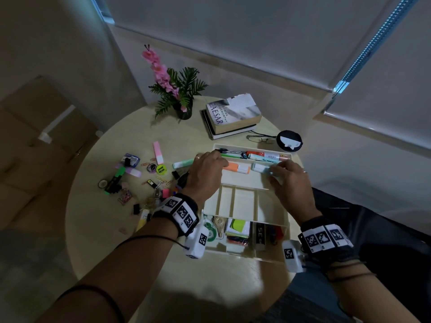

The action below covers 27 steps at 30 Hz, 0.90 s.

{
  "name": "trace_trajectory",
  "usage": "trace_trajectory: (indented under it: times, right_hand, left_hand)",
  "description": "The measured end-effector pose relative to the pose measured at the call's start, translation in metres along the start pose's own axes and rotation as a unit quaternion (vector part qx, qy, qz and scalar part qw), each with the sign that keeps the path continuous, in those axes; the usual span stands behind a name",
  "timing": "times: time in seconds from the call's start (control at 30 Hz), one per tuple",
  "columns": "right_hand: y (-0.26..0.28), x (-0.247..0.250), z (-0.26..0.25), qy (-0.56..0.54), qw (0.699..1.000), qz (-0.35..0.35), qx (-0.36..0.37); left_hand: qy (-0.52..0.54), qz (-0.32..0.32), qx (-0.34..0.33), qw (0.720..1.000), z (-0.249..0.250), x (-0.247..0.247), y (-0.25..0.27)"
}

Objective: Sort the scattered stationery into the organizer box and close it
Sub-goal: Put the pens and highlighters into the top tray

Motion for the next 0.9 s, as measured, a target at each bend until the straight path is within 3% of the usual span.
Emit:
trace_trajectory:
  times: [0.17, 0.33, 0.43, 0.57, 0.67, 0.73, 0.9]
  right_hand:
    - [-0.008, -0.006, 0.003, -0.052, 0.999, -0.002, -0.016]
    - [-0.012, -0.015, -0.002, -0.025, 1.000, -0.010, -0.001]
    - [-0.003, -0.009, -0.015, -0.021, 1.000, 0.017, -0.007]
    - [0.017, -0.008, -0.070, -0.042, 0.998, 0.039, -0.004]
    - [0.033, -0.030, -0.140, -0.090, 0.994, -0.007, 0.053]
    - [0.039, -0.059, -0.187, -0.132, 0.986, -0.078, 0.073]
    - [0.031, -0.150, -0.262, -0.162, 0.965, -0.206, 0.001]
  left_hand:
    - [0.072, 0.035, -0.029, 0.996, -0.001, 0.012, 0.028]
    - [0.148, 0.031, -0.055, 0.987, -0.017, 0.021, 0.073]
    - [0.183, 0.055, -0.017, 0.981, -0.049, 0.036, 0.106]
    - [0.195, 0.051, 0.095, 0.975, -0.139, 0.043, 0.161]
    - [0.197, 0.035, 0.141, 0.970, -0.201, 0.046, 0.208]
    - [0.193, 0.008, 0.177, 0.965, -0.233, 0.044, 0.238]
    - [0.199, -0.056, 0.200, 0.958, -0.273, 0.031, 0.292]
Point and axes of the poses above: each hand's wrist, its own y-axis away from the middle knuckle, its own x-axis out of the back of the hand, z = x × y, the point moved 8 cm from there along -y, towards the middle knuckle, and after that the axes turned 2 degrees about -z, right-handed, at the moved point
